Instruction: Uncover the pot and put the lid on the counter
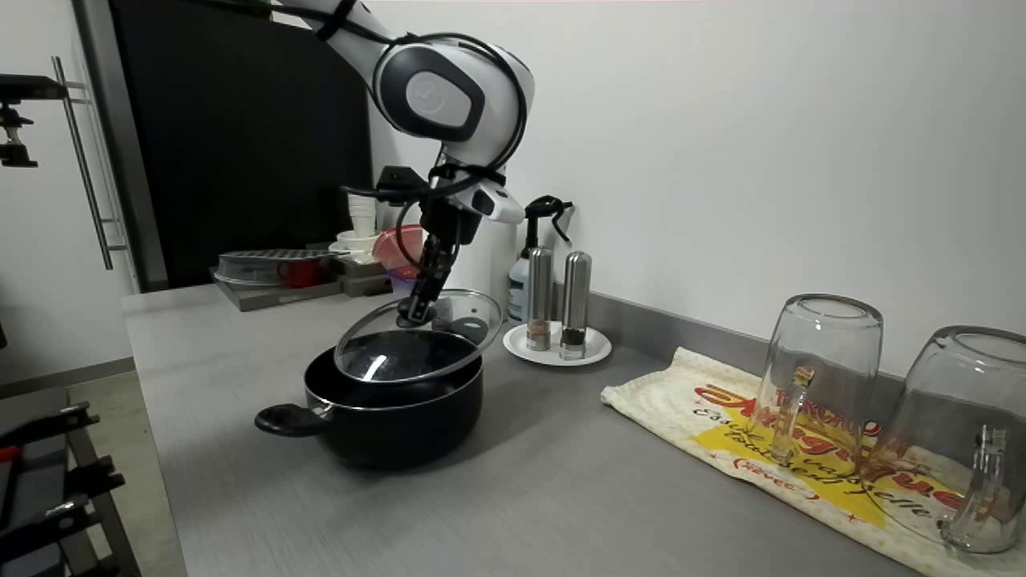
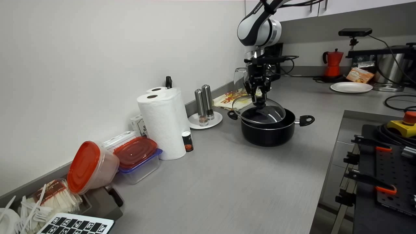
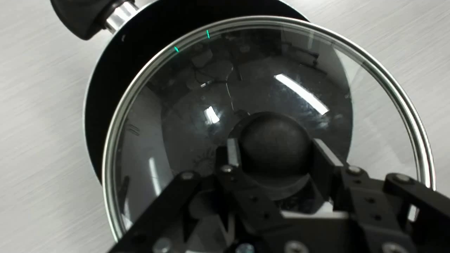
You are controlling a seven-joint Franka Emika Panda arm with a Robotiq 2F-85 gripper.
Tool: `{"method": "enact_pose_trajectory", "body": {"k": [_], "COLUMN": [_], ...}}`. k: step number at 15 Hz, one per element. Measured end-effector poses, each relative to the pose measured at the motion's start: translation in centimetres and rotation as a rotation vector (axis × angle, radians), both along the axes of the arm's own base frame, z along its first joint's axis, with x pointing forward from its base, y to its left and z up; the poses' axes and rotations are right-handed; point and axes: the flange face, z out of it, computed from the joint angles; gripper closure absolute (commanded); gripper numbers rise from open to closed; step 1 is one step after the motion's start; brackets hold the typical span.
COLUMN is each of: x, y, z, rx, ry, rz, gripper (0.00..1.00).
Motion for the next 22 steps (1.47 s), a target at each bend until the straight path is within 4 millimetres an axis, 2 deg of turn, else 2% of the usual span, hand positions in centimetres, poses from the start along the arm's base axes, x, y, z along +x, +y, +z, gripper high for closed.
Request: {"method": "enact_pose_trajectory", "body": {"k": [3, 6, 9, 12, 15, 17, 19, 22], "x": [0.3, 0.9, 1.8, 2.6, 3.2, 3.5, 3.9, 4.8], "y": [2.0, 5.8, 12.1, 20.3, 28.3, 32.3, 34.9, 36.5], "z": [4.8, 9.7, 13.4, 15.2, 15.0, 13.5, 10.7, 5.3], "rx": [-0.045, -0.122, -0.185, -0.225, -0.258, -0.27, -0.272, -0.27], "ry": [-0.067, -0.107, -0.105, -0.076, -0.037, -0.001, 0.053, 0.151], "rz": [0.058, 0.162, 0.306, 0.478, 0.638, 0.739, 0.826, 0.922], "gripper": [0.75, 0.75, 0.75, 0.75, 0.75, 0.75, 0.75, 0.75]}}
